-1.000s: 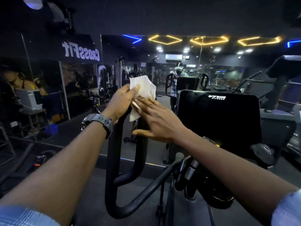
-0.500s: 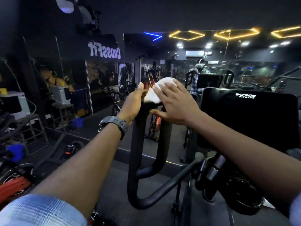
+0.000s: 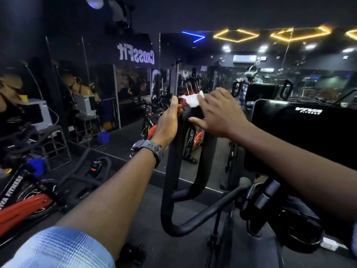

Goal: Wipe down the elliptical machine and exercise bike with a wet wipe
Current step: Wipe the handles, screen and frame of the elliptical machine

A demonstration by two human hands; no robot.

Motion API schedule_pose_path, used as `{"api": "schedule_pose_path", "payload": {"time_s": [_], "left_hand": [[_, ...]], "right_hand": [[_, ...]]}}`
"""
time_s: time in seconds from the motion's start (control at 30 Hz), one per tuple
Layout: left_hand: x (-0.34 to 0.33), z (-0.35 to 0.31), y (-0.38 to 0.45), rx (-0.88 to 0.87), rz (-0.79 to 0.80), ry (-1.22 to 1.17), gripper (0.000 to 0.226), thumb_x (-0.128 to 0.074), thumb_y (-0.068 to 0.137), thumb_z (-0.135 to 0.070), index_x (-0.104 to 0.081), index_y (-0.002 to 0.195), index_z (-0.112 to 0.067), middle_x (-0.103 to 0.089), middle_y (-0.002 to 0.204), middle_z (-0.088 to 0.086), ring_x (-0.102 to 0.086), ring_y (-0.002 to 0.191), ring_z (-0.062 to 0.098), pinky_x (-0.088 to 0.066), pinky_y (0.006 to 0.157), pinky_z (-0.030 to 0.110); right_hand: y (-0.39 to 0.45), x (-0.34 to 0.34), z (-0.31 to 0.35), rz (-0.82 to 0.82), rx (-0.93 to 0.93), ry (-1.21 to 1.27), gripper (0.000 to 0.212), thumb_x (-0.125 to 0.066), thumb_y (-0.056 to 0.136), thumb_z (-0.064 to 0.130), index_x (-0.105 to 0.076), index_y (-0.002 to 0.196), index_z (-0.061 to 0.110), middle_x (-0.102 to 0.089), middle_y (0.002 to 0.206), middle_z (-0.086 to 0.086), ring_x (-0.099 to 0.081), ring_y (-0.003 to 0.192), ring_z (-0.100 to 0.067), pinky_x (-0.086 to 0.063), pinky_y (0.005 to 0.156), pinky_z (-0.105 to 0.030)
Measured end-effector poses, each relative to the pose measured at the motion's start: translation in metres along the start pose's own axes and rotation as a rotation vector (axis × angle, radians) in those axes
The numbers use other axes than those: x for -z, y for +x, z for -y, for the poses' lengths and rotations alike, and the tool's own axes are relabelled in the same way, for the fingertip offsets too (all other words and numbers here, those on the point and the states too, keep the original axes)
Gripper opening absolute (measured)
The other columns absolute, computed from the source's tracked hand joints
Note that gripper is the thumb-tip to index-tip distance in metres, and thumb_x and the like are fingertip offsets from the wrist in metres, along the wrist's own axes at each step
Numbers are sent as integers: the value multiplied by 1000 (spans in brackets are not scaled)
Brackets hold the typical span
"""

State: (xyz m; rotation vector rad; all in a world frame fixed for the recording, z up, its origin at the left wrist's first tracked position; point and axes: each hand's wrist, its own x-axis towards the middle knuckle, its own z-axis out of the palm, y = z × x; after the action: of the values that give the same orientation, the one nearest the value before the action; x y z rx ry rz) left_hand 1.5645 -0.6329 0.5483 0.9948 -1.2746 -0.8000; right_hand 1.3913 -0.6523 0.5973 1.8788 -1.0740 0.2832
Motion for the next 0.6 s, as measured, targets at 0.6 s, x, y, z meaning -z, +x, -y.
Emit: {"api": "schedule_pose_path", "payload": {"time_s": [0.6], "left_hand": [[0, 9, 17, 26, 227, 99, 99, -32, 69, -103, -70, 128, -32, -65, 137, 9, -61, 128, 29, -37, 116, 57]], "right_hand": [[-44, 27, 137, -26, -902, 1654, 52, -34, 99, 54, -42, 144, 30, -63, 126, -5, -58, 115, -27, -45, 95, -38]]}}
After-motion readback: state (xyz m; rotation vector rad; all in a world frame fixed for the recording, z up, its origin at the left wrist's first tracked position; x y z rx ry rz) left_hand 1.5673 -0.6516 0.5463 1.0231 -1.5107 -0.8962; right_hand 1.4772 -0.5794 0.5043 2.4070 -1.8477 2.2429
